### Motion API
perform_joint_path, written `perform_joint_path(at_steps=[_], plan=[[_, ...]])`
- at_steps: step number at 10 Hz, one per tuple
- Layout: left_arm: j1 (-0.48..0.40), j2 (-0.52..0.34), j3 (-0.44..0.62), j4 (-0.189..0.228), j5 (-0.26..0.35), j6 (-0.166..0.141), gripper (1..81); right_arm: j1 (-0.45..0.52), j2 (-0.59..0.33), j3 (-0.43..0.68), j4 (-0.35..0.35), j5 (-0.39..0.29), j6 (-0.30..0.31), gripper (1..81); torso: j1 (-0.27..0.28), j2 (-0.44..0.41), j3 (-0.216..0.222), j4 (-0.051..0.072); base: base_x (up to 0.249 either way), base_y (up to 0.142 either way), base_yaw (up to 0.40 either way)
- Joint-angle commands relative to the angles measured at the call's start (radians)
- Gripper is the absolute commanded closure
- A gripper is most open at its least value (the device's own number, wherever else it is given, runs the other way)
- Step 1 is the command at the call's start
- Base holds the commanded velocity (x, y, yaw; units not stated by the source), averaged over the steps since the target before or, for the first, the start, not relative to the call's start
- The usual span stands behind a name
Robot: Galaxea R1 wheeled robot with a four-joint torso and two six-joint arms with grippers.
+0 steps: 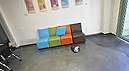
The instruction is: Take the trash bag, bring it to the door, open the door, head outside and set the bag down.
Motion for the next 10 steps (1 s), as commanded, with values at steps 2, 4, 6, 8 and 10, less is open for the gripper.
perform_joint_path(at_steps=[2, 4, 6, 8, 10], plan=[[-0.044, 0.002, 0.007, 0.015, 0.052, 0.01, 1.0, 0.031, 0.004, 0.008, -0.019, -0.067, -0.01, 1.0, 0.0, 0.0, 0.0, 0.0, 0.145, 0.0, 0.0], [-0.044, 0.002, 0.007, 0.013, 0.052, 0.01, 1.0, 0.03, 0.004, 0.008, -0.019, -0.067, -0.01, 1.0, 0.0, 0.0, 0.0, 0.0, 0.145, 0.0, 0.0], [-0.044, 0.008, 0.007, 0.015, 0.052, 0.01, 1.0, 0.03, 0.004, 0.008, -0.019, -0.067, -0.01, 1.0, 0.0, 0.0, 0.0, 0.0, 0.145, 0.0, 0.0], [-0.044, 0.008, 0.004, 0.015, 0.052, 0.01, 1.0, 0.03, 0.004, 0.008, -0.019, -0.069, -0.01, 1.0, 0.0, 0.0, 0.0, 0.0, 0.145, 0.0, 0.0], [-0.045, 0.008, 0.004, 0.015, 0.052, 0.008, 1.0, 0.031, 0.007, 0.008, -0.02, -0.067, -0.012, 1.0, 0.0, 0.0, 0.0, 0.0, 0.145, 0.0, 0.0]])
